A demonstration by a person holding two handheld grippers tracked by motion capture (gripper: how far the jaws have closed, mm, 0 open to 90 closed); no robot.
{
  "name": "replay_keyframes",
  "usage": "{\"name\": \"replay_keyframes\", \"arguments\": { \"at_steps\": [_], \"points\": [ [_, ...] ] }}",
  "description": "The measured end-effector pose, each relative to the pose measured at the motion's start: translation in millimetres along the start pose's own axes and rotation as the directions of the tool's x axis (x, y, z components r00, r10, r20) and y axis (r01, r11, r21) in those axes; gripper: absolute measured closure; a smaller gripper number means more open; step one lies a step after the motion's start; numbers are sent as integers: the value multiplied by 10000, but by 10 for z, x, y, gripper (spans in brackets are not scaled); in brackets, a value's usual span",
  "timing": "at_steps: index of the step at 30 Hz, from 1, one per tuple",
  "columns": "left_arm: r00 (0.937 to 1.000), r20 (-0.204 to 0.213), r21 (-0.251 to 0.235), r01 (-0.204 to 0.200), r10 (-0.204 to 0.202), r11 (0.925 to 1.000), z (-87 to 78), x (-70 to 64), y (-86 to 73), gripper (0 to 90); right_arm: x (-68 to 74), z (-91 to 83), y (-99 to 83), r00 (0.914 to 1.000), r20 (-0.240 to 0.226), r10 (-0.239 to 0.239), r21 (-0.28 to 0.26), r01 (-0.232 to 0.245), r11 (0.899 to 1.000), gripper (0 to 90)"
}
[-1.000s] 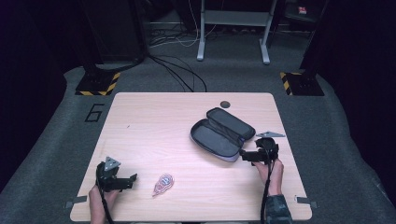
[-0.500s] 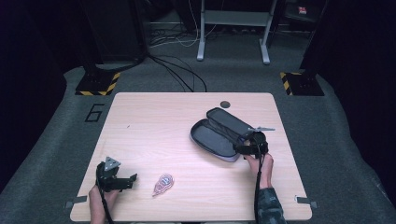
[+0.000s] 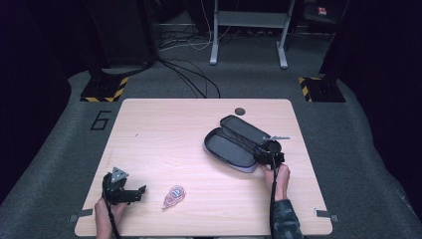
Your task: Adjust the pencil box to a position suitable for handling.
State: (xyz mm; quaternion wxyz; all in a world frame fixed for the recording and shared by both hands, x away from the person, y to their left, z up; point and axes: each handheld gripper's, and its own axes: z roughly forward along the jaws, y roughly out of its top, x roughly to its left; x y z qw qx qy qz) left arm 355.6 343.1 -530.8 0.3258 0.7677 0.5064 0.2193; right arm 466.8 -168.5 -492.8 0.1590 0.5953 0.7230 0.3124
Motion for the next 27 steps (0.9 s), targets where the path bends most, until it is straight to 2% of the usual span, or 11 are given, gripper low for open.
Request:
{"name": "replay_keyframes", "arguments": {
  "at_steps": [1,9,16,27],
  "points": [
    [10000,1,4,-1,1,10000,0,0,0,20,-14,9,-2,10000,29,23,-6,-23,10000,689],
    [10000,-6,-1,5,-5,10000,0,-1,0,20,-30,18,7,9997,240,-10,-81,12,10000,798],
    [10000,-4,-4,11,-11,10000,0,-1,0,20,-51,36,17,9998,138,-113,-215,116,9997,839],
    [10000,-7,-3,9,-9,10000,0,-1,-1,20,5,83,42,9964,-561,-638,-256,624,9977,858]
  ]
}}
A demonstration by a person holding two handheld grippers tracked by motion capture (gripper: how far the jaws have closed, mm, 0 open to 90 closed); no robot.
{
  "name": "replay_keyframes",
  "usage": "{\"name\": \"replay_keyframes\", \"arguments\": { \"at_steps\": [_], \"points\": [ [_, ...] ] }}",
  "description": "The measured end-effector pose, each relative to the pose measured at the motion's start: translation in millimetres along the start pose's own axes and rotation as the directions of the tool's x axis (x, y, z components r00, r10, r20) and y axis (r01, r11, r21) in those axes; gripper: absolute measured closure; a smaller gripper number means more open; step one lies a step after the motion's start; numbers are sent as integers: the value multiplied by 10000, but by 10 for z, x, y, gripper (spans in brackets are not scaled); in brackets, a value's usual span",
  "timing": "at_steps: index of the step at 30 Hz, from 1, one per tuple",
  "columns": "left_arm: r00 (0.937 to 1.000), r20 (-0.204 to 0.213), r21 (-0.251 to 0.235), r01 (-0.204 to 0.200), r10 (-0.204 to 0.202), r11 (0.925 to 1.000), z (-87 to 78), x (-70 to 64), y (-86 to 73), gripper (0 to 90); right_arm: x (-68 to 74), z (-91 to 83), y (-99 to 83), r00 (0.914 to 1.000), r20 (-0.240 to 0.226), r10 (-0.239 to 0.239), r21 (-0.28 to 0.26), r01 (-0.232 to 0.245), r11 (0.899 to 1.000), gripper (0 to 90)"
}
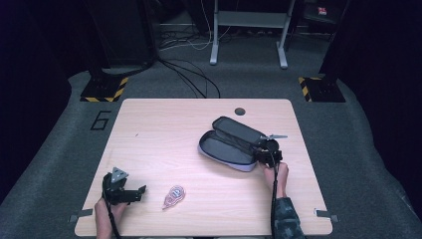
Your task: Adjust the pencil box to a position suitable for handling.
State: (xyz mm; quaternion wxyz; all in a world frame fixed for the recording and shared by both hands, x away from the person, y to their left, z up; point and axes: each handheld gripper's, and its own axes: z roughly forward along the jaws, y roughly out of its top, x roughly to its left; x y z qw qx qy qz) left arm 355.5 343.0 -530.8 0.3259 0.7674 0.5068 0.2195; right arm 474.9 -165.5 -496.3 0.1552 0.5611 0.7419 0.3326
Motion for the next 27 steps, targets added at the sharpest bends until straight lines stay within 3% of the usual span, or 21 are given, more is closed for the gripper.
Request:
{"name": "replay_keyframes", "arguments": {
  "at_steps": [12,15,20,21,27],
  "points": [
    [10000,0,2,1,-1,10000,0,0,0,20,109,39,26,9939,-815,-742,215,762,9969,865],
    [10000,0,-2,-2,2,10000,0,0,0,20,120,49,28,9876,-1027,-1187,239,1218,9923,866],
    [10000,1,16,-18,18,10000,-1,1,0,20,160,57,35,9808,-1242,-1501,268,1545,9876,866],
    [10000,0,3,-3,3,10000,0,0,0,20,180,53,38,9819,-1333,-1345,357,1404,9895,866],
    [10000,-1,-4,4,-4,10000,0,0,0,20,214,68,45,9687,-1618,-1885,335,1963,9800,865]
  ]
}}
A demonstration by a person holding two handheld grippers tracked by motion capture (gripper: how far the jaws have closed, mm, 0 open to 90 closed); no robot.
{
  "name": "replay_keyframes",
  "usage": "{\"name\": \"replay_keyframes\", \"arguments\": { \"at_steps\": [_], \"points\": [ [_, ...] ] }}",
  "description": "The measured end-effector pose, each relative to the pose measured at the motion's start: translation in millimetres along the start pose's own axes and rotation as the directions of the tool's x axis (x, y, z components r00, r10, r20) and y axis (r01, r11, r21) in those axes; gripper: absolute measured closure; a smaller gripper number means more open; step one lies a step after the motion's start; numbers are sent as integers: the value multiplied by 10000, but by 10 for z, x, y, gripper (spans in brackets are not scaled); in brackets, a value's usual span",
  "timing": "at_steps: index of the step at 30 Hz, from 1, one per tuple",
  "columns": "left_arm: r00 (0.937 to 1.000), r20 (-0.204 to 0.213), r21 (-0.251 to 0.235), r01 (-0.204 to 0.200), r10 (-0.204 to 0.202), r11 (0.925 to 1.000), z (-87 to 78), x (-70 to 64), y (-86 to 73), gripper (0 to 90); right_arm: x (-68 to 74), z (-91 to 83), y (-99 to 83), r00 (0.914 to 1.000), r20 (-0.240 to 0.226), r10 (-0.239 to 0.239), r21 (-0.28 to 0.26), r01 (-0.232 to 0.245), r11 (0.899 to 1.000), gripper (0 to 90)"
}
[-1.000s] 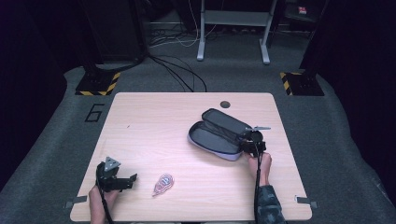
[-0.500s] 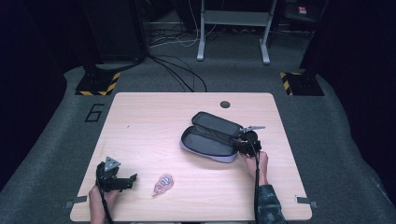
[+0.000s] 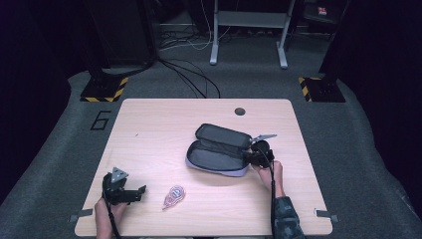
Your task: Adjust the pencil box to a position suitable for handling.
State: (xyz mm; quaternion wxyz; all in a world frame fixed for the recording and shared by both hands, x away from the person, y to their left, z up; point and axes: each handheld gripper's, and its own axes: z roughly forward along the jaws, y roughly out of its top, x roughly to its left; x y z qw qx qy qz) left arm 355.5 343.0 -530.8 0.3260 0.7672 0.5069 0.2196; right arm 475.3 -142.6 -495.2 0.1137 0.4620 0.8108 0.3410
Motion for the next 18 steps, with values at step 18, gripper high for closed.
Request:
{"name": "replay_keyframes", "arguments": {
  "at_steps": [18],
  "points": [
    [10000,46,10,-4,4,10000,-1,3,0,20,-25,49,60,9983,-373,-457,82,460,9989,857]
  ]
}}
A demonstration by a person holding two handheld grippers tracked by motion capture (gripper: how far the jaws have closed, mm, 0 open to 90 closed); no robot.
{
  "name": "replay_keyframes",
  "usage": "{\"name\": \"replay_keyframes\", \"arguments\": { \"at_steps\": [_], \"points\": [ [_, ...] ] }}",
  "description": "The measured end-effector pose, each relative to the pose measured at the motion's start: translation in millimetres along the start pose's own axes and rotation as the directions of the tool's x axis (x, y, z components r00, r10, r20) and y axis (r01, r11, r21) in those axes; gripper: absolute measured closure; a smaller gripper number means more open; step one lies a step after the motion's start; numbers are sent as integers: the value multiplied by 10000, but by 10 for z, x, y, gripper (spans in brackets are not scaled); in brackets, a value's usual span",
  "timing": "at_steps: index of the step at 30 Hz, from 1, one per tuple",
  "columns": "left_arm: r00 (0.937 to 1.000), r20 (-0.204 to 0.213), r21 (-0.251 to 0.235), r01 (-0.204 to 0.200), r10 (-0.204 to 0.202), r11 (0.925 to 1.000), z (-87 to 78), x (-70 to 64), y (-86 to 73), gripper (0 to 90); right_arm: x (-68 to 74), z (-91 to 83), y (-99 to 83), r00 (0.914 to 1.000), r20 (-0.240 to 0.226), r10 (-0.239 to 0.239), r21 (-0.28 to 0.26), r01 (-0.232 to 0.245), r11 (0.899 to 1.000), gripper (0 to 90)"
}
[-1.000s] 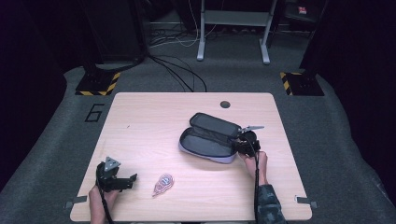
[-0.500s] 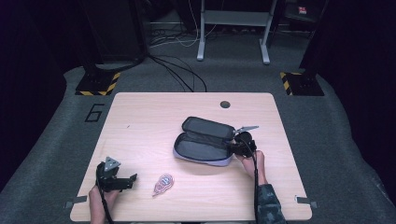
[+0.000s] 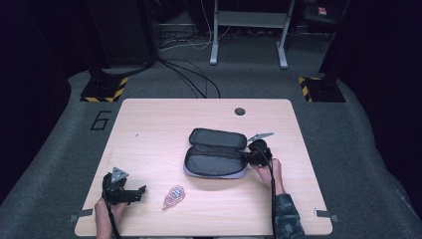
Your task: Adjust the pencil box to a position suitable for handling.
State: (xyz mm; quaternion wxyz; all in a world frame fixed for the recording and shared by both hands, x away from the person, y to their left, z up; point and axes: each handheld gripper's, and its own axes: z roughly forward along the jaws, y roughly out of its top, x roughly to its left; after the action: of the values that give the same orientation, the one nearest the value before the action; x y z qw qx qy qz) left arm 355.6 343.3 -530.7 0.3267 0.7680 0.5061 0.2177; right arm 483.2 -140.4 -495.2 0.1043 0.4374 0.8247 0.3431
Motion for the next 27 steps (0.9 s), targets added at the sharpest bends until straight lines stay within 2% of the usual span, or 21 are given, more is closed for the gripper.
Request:
{"name": "replay_keyframes", "arguments": {
  "at_steps": [3,7,8,10,12,16,19,20,25,27],
  "points": [
    [10000,3,-11,4,-4,10000,1,0,-1,20,-37,12,14,9999,-53,143,-32,-143,9999,849],
    [10000,6,-8,5,-5,10000,1,0,-1,20,-5,19,11,9996,-102,264,-123,-265,9996,814],
    [10000,0,-4,6,-6,10000,1,0,0,20,-13,13,12,9999,-100,113,-5,-113,9999,775],
    [10000,2,-14,11,-11,10000,1,0,-1,20,-1,5,19,9995,-176,267,23,-266,9996,630],
    [10000,-23,-39,20,-20,10000,1,-2,-4,22,1,-37,10,9987,-406,319,-217,-328,9992,463],
    [10000,-65,-111,35,-36,9999,5,-5,-7,22,8,-178,-49,9984,-99,556,-675,-561,9961,245],
    [10000,-63,-107,30,-31,9999,5,-4,-6,22,17,-317,-125,9978,195,627,-918,-607,9939,152],
    [10000,-63,-107,30,-31,9999,5,-4,-6,22,17,-317,-125,9978,195,627,-918,-607,9939,152],
    [10000,-79,-102,27,-28,9999,4,-4,-6,22,22,-578,-354,9943,815,683,-1319,-571,9896,86],
    [10000,-66,-111,30,-31,9999,6,-4,-6,22,6,-653,-435,9931,916,731,-1429,-595,9879,67]
  ]
}}
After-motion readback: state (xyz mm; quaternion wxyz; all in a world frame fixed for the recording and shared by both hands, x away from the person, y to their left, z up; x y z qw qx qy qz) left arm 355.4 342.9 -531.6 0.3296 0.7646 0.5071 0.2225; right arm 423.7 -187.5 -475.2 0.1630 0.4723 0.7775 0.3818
